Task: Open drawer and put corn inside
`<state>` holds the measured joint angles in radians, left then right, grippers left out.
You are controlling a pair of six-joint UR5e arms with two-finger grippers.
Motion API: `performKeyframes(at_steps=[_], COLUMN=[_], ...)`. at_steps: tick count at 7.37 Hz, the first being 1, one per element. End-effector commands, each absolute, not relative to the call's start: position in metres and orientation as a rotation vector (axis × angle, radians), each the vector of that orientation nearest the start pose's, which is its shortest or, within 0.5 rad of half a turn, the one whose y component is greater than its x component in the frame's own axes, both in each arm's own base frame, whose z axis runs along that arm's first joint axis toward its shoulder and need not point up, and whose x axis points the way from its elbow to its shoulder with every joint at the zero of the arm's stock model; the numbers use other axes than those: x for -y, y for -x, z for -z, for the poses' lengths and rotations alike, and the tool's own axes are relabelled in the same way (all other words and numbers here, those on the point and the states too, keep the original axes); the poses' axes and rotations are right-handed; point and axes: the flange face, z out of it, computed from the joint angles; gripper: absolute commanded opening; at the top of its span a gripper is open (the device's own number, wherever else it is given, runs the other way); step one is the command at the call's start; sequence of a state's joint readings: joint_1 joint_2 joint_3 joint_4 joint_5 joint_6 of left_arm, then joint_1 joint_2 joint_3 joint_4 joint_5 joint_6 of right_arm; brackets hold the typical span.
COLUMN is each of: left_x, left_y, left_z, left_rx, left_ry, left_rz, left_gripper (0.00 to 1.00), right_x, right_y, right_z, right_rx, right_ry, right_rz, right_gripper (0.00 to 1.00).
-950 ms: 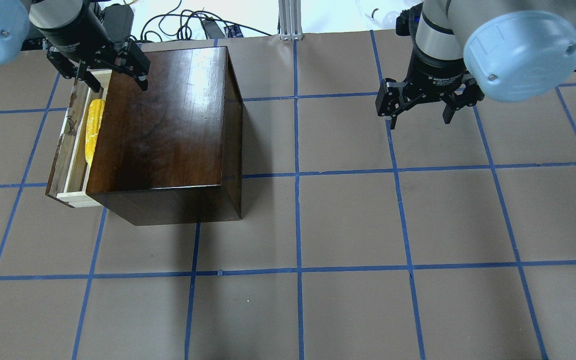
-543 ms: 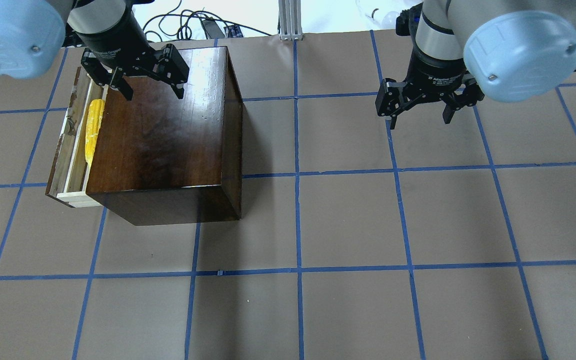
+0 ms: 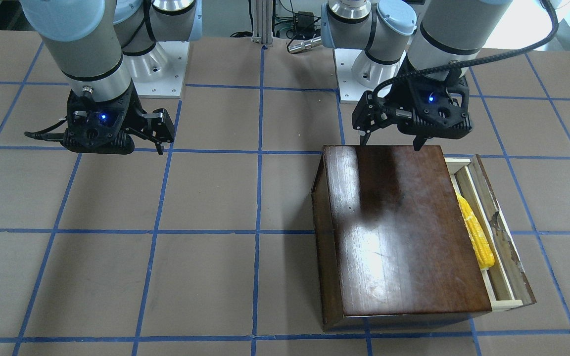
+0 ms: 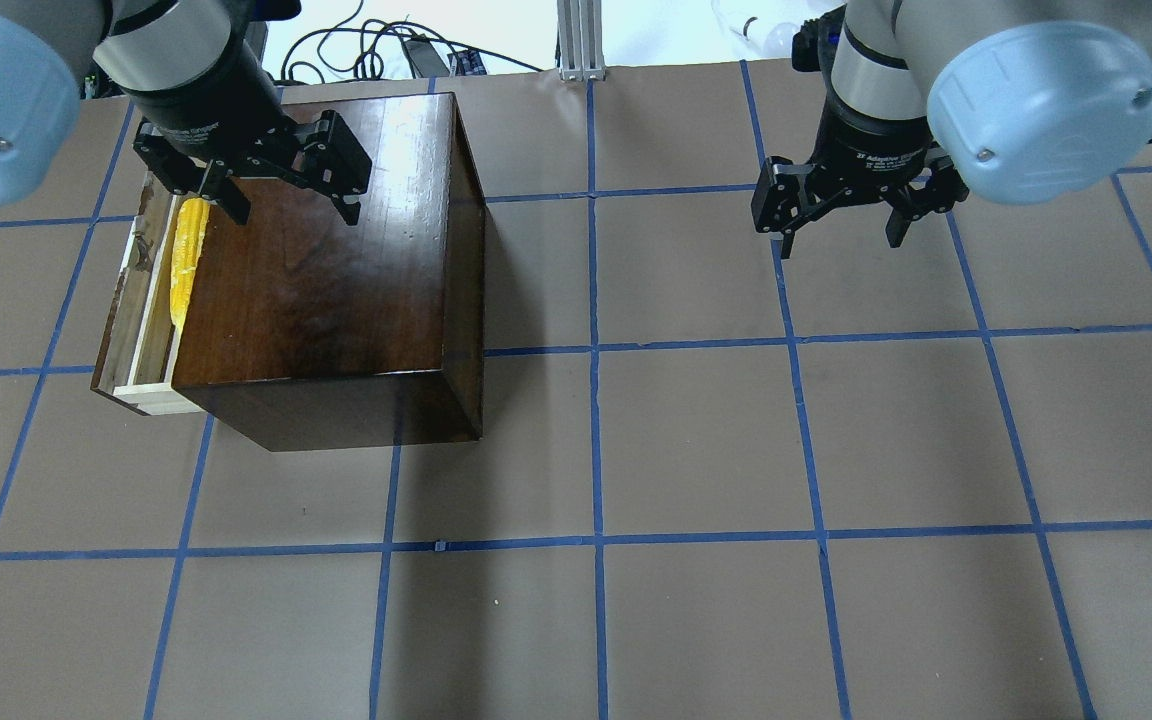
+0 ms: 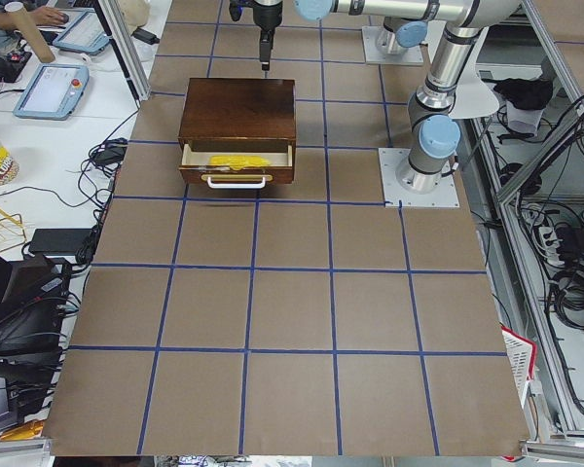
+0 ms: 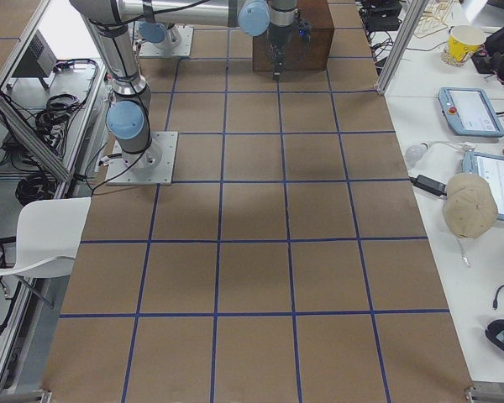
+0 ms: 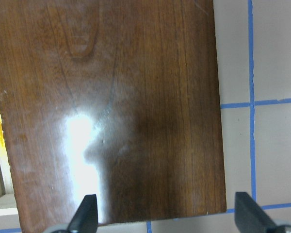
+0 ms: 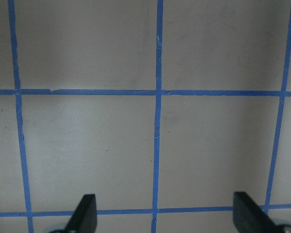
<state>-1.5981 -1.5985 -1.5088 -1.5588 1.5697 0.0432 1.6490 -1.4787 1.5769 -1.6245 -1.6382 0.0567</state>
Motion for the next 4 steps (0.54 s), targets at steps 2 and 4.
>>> performKeyframes(at_steps=[2,4], left_x=[0.4969,0.4963], left_y=[0.1463,0.1458], left_z=[-0.5078,-0.5078], left_rx=[-3.131,-3.127], left_ry=[-0.101,-0.091], left_rz=[0.084,0.084], left_gripper=[1.00,1.00], right_x=[0.5131,0.5131], right_y=[-0.1672,-0.1672], right_z=[-0.4436,-0.4436], right_rx=[-3.211,-3.211], right_ry=[0.037,0.037], right_rz=[-0.064,-0.064], right_gripper=[1.00,1.00])
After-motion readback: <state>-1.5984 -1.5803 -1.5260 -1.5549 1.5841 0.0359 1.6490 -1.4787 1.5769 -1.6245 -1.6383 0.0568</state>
